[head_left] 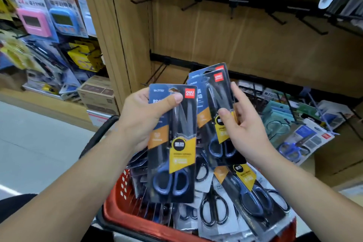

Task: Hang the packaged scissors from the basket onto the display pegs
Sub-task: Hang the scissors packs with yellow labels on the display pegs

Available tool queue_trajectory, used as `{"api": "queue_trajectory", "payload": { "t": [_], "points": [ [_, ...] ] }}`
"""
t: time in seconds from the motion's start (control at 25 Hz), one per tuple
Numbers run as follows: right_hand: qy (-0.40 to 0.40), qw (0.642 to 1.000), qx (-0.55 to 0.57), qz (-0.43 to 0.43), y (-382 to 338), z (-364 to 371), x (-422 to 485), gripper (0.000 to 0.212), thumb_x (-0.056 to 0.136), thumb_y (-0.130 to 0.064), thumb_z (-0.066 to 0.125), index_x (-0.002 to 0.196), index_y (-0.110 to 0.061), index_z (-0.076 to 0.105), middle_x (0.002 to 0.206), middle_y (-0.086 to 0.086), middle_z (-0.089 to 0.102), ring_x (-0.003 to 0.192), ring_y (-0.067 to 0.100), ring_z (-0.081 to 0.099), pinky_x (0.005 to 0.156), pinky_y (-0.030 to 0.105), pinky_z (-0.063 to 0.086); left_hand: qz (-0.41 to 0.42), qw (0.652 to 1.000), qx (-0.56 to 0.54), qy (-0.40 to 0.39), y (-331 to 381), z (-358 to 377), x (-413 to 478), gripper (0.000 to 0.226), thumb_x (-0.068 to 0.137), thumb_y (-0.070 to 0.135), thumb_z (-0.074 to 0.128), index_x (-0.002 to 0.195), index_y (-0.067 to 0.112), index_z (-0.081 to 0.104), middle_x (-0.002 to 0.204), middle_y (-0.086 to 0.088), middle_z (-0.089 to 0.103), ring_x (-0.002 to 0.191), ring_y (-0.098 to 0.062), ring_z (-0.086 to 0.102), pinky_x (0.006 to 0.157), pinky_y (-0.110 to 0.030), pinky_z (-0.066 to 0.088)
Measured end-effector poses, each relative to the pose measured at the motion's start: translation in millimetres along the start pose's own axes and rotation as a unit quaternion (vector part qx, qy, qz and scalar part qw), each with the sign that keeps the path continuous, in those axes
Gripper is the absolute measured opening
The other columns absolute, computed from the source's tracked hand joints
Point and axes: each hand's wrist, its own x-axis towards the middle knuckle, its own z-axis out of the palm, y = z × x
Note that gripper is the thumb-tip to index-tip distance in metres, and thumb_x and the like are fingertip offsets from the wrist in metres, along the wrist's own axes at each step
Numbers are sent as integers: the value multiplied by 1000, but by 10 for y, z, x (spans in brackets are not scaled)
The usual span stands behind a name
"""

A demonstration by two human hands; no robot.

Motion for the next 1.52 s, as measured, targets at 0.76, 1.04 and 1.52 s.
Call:
{"api": "queue_trajectory", "payload": {
  "t": [0.76,1.04,1.52],
  "points": [
    [215,969,96,69,178,-1202,80,53,107,-41,46,159,-39,38,152,-21,53,137,1,54,119,44,43,-8,982,100,-160,-272,2078,103,21,101,12,68,121,17,68,106,1,81,97,-18,78,81,-33,61],
    [312,949,40,33,278,-2236,-317,53,112,-30,44,162,-42,31,145,-42,44,131,-23,44,117,20,38,-18,958,113,-261,-585,3219,-97,27,99,9,72,123,14,62,102,3,82,94,-15,80,71,-22,61],
    [558,829,-41,-24,441,-3666,-60,35,103,-35,58,131,-55,64,113,-28,67,111,-6,62,98,23,47,52,943,114,-309,-598,4335,99,31,100,14,71,126,24,58,102,10,80,90,-2,77,68,-13,57]
  ]
}}
